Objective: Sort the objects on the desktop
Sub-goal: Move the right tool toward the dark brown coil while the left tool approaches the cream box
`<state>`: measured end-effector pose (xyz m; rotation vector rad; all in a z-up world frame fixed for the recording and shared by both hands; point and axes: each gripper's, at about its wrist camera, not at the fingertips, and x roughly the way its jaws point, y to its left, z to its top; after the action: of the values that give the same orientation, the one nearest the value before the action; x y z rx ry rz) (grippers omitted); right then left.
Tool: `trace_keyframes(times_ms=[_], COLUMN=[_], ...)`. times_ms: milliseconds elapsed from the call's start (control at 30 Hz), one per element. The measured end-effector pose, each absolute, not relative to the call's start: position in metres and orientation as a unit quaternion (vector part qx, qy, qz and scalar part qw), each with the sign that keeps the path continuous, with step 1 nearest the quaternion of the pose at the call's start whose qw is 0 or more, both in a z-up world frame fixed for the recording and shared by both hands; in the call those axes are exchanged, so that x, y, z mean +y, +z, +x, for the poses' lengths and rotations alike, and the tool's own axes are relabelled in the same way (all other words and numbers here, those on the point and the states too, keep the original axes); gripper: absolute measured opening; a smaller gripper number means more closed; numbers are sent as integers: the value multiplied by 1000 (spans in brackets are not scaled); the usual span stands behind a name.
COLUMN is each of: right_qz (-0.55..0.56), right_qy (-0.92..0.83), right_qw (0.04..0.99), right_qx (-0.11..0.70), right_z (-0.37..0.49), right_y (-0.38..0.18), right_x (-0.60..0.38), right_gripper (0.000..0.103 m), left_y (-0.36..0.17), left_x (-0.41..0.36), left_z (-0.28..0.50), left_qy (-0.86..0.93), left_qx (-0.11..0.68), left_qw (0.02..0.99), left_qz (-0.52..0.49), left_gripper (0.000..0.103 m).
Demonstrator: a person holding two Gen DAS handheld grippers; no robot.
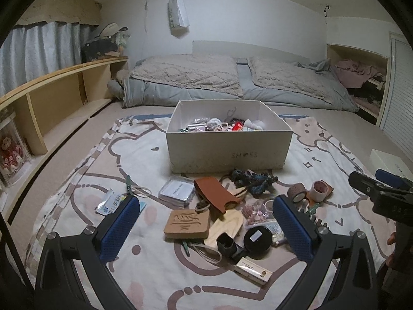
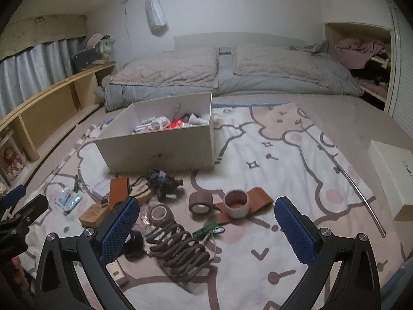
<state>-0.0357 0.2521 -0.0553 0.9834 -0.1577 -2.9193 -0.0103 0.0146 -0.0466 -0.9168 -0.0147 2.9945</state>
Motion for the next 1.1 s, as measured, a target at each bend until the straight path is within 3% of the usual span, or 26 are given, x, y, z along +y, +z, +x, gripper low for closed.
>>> trace_keyframes(times_ms=[733,1100], right_qz=[389,448], right_qy=[-919,-893], right_qw=[19,52], right_qx=[-61,-10], right_z=[-48,-48], right_y=[-100,-130], right_x=[247,223], right_gripper=[103,103], left_y=[-114,-138], left_x=[33,39], left_z=[-10,-11], left_qy=[920,902], left_qx=[-24,-39], left_qw=[22,27], left_qz=[-390,-429], left_gripper=[103,103])
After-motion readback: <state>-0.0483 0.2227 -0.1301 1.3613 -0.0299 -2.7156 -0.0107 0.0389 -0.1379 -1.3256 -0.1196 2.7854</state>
